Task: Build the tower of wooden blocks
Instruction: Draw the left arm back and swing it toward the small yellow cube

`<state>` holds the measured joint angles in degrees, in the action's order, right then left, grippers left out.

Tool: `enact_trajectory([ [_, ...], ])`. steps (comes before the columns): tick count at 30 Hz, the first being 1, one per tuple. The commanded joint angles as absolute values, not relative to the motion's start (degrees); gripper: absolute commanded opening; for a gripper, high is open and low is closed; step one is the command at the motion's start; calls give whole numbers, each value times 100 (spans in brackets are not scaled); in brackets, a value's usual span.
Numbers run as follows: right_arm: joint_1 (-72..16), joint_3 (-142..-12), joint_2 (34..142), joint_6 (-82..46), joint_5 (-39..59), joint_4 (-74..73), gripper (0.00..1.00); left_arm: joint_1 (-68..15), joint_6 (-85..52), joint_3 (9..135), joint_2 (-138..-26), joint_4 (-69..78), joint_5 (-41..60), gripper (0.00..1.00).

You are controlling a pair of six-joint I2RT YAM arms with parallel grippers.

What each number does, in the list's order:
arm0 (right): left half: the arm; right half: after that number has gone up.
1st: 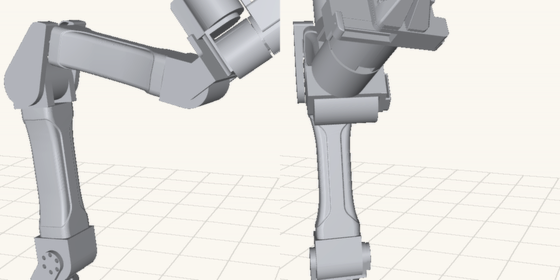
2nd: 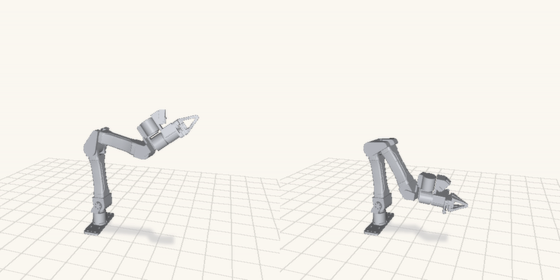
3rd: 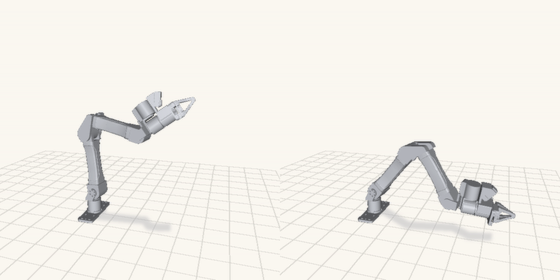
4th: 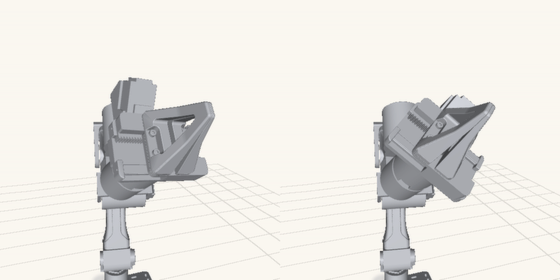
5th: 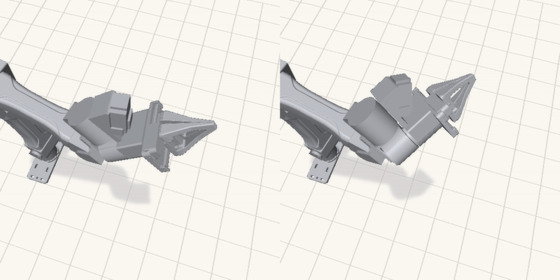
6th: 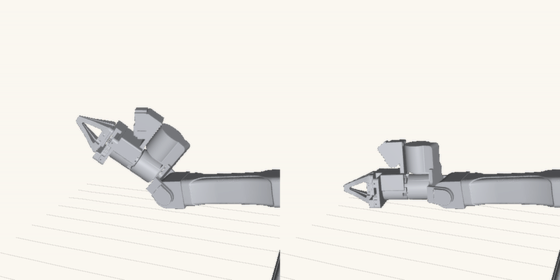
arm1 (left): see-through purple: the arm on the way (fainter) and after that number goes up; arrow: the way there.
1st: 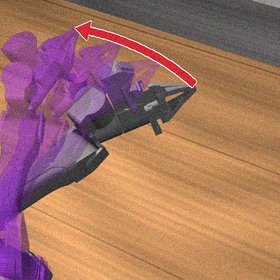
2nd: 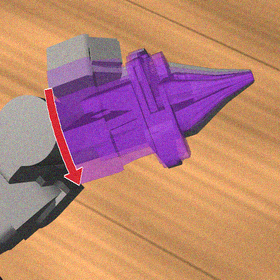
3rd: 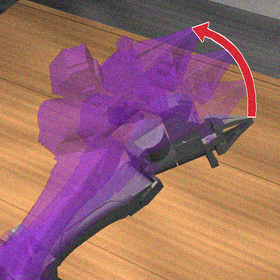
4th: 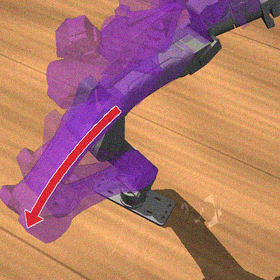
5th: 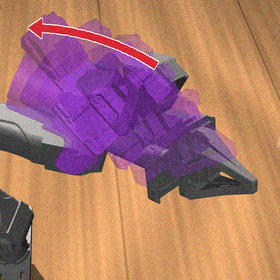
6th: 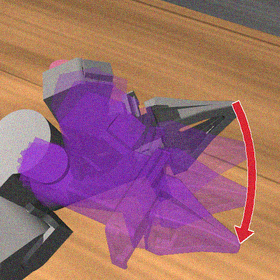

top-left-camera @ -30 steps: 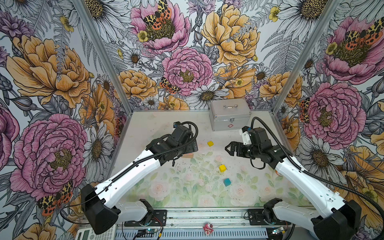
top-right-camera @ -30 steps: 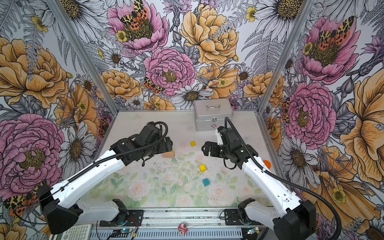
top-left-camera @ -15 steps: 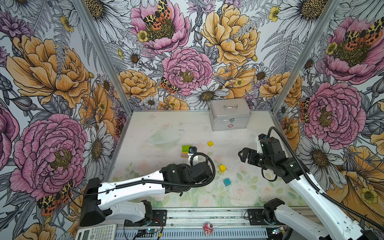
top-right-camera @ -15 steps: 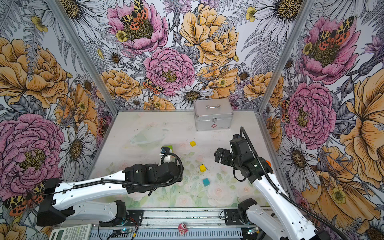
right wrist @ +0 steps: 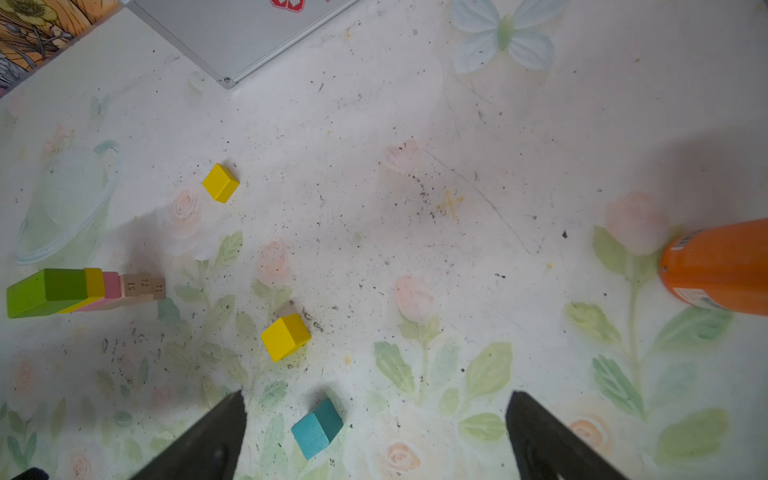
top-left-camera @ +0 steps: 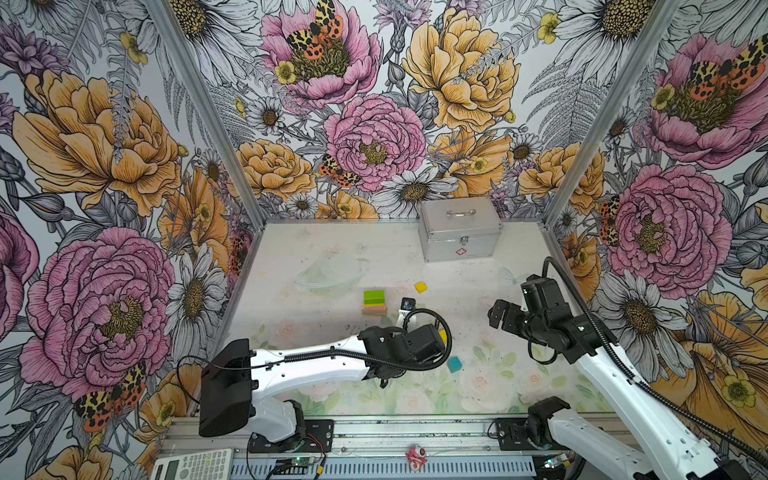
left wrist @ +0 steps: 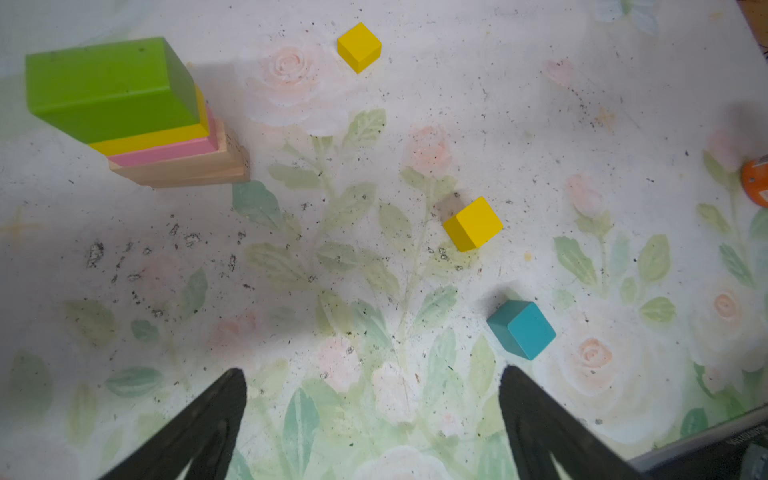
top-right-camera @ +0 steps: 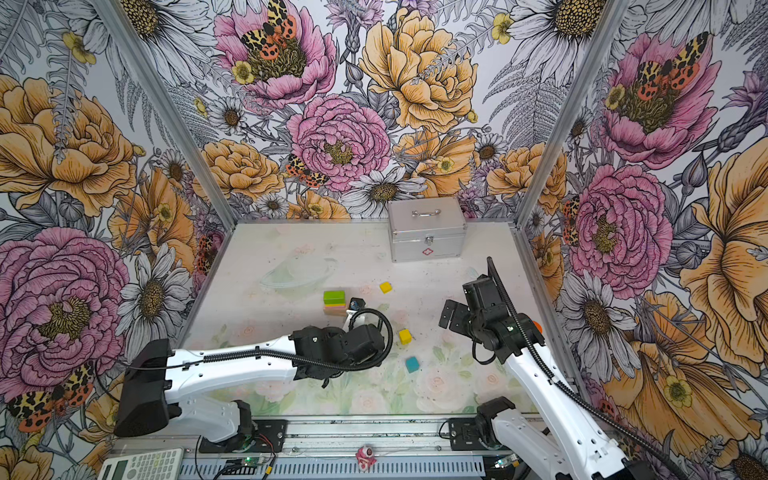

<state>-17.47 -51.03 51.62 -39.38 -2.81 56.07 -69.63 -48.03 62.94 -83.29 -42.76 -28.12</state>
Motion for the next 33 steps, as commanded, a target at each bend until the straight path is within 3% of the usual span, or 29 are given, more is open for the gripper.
enact_trajectory([
  [1,-1608,-5123,5168,-3789,-319,5294,100,-6673,-3906,6742,-8569,-3964,-2256,95],
  [12,-886,-5536,5135,-3743,782,5212,100,-6052,-2570,7586,-9545,-3964,-1488,93],
  [33,-284,-5142,4851,-3648,1222,5229,100,-5798,-2021,7877,-10052,-3964,-1239,94],
])
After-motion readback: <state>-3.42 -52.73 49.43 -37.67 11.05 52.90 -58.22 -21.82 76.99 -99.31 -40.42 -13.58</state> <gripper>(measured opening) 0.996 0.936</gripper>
